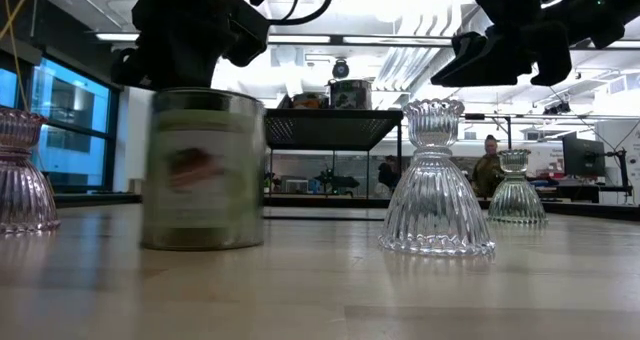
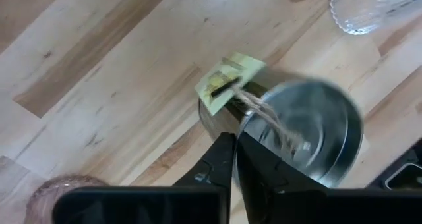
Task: Pick & Place candle stick holders
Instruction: Align the silver scented candle with the silver scented candle on the black shelf
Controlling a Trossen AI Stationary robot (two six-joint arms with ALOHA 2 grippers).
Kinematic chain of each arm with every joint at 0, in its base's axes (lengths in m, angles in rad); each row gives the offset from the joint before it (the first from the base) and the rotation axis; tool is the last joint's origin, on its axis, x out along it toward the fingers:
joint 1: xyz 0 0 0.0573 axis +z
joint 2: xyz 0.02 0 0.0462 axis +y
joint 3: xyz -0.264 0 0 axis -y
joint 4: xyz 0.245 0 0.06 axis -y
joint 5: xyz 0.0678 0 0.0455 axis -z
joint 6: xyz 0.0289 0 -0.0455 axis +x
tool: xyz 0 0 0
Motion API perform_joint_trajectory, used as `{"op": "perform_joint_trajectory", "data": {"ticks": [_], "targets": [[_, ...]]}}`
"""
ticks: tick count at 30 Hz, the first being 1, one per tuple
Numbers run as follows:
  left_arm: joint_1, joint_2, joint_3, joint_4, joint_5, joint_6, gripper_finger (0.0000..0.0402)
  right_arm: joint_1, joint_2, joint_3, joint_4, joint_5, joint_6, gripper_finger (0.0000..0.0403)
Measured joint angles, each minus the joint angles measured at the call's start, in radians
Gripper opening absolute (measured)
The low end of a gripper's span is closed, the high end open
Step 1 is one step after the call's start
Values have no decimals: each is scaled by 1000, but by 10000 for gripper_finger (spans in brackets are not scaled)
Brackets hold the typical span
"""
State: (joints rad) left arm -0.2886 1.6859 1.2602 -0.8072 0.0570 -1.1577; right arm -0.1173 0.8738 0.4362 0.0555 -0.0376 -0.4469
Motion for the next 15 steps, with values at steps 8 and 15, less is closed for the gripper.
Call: {"op": "perform_joint_trajectory", "data": {"ticks": [8,15], "targets": [[0,0,0,4,4,-19,2,0,0,0,0,0,0,129],[0,2,-2,39,-17,-40,1,0,0,0,0,-1,0,129]]}}
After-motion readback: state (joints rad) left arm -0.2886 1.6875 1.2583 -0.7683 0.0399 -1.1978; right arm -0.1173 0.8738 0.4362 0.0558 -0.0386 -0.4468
